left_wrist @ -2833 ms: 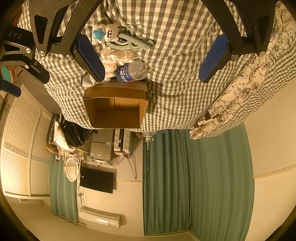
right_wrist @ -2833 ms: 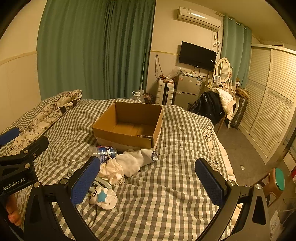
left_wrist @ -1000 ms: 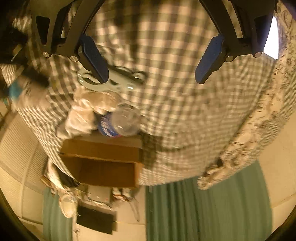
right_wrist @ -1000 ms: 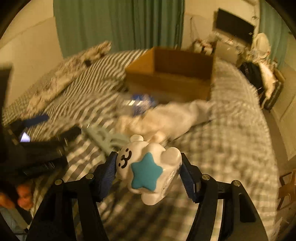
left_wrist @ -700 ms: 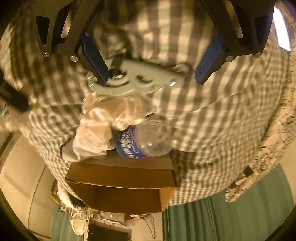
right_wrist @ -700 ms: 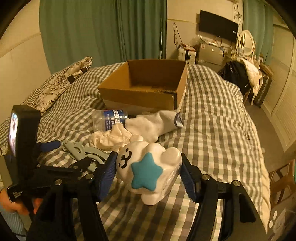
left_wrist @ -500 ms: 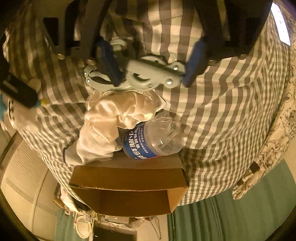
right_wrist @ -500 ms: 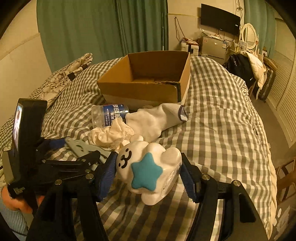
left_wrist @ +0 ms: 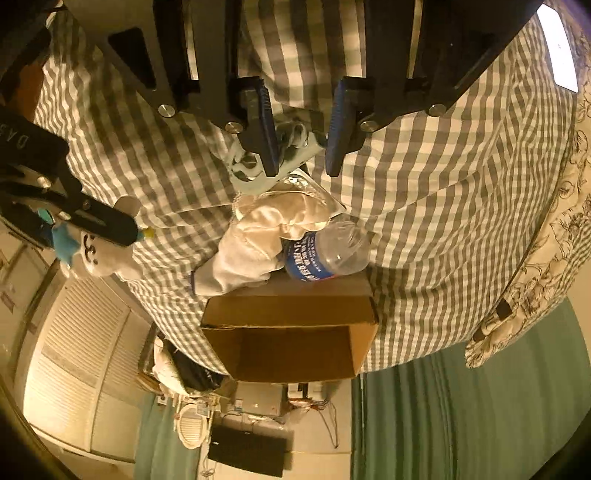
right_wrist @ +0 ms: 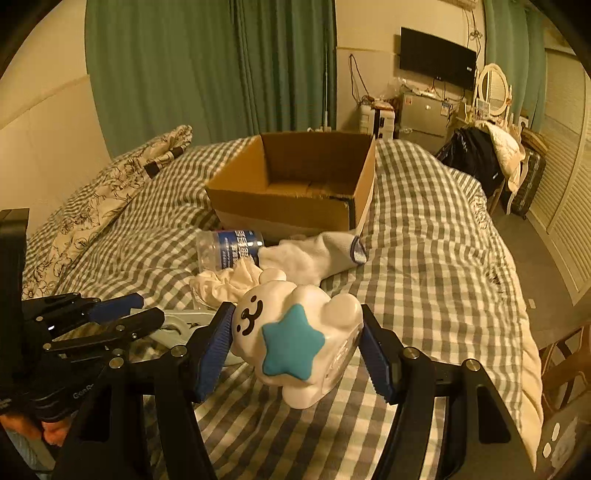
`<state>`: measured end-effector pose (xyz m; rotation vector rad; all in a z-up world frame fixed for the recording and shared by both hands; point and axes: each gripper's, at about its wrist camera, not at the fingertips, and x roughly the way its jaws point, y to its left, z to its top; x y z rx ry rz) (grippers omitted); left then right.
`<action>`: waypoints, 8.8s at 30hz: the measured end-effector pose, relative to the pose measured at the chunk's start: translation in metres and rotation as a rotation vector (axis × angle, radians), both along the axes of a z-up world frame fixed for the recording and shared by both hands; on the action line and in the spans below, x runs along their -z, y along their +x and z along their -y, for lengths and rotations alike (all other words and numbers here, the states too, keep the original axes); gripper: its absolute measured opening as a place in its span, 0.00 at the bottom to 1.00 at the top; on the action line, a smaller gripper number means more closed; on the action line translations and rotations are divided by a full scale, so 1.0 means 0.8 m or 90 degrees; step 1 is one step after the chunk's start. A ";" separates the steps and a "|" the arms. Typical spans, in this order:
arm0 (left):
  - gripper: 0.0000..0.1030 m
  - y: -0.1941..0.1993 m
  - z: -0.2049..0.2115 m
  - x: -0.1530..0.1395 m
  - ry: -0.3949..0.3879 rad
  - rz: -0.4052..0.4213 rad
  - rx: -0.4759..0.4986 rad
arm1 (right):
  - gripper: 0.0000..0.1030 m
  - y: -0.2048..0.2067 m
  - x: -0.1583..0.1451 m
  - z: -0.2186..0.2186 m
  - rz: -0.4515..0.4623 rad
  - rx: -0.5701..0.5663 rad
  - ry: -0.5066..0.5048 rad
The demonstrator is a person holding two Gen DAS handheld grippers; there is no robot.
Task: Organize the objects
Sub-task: 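Grasp the light-blue clip with the left gripper while the right carries the toy to the box, then release the clip and the toy into the cardboard box, then grasp the white glove with the left gripper while the right grasps the white sock, then drop the glove and sock into the box with both grippers, then grasp the white tube with the right gripper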
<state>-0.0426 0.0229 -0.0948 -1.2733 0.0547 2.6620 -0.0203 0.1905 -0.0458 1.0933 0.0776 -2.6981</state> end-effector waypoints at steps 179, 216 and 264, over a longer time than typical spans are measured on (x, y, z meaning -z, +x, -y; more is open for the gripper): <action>0.10 -0.233 -0.013 -0.163 0.020 -0.156 0.008 | 0.36 -0.205 -0.164 0.016 -0.143 -0.070 -0.013; 1.00 -0.169 0.028 -0.173 -0.039 -0.195 -0.048 | 0.99 -0.155 -0.209 -0.015 -0.231 0.016 0.004; 1.00 -0.087 0.098 0.027 -0.071 -0.014 -0.151 | 0.26 -0.222 0.166 0.067 0.257 0.030 0.042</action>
